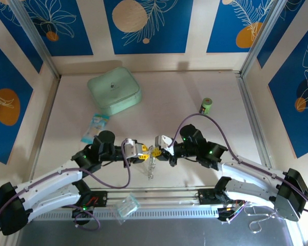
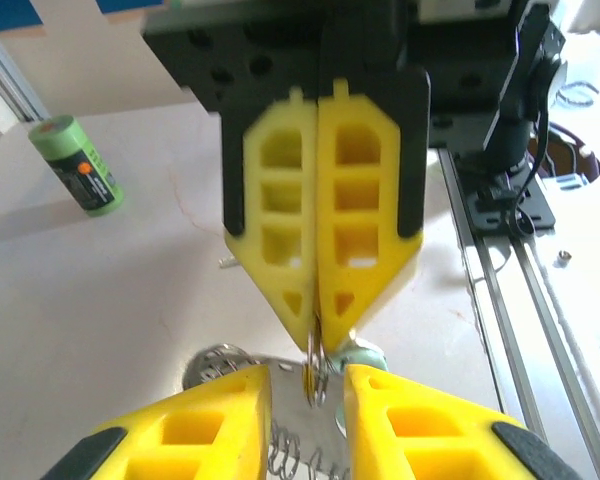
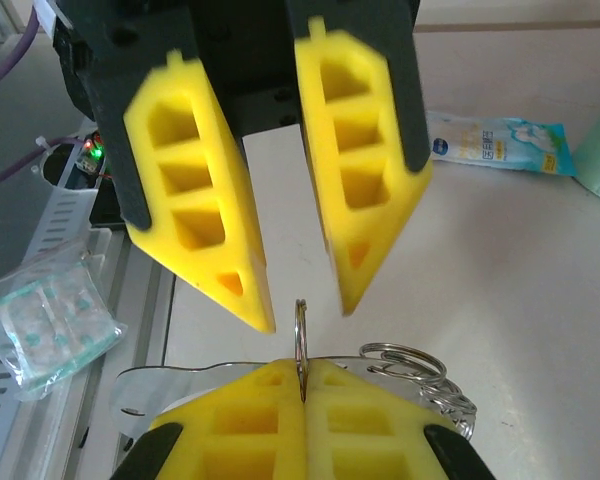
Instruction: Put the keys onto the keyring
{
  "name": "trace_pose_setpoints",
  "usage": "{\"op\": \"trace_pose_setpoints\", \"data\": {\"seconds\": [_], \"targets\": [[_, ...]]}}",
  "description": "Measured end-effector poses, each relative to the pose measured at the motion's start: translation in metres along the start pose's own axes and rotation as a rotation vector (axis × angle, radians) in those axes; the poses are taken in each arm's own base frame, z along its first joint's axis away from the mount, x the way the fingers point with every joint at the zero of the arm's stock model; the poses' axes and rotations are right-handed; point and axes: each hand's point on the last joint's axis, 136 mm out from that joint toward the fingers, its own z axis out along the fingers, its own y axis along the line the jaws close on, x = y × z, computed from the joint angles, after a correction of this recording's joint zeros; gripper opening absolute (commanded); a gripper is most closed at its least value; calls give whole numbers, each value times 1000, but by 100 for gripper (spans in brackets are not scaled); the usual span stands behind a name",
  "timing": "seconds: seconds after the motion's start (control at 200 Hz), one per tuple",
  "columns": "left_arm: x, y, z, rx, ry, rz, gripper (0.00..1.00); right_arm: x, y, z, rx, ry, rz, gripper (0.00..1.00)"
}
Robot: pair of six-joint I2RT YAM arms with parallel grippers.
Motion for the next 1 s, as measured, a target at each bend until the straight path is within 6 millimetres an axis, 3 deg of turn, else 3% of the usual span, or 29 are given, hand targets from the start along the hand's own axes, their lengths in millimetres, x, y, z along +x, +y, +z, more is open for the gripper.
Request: {"op": "trace_pose_setpoints", "data": {"seconds": [0.215, 0.61, 0.7, 0.79, 0.875, 1.0], "targets": [[14, -4, 3, 25, 54, -10, 23, 1, 2, -1, -2, 52, -42, 0], [15, -7, 4, 40, 54, -13, 12, 2, 6, 13, -36, 142, -99, 0], [16, -8, 4, 44, 59, -17, 0, 2, 6, 14, -40, 164, -107, 0], [17, -9, 3, 51, 61, -13, 0, 3, 7, 14, -46, 174, -110, 0], [16, -9, 3, 53, 56, -5, 0, 3, 5, 12, -37, 164, -93, 27], [11, -8, 2, 39, 24, 5, 0, -8, -4, -3, 19, 50, -15, 42]]}}
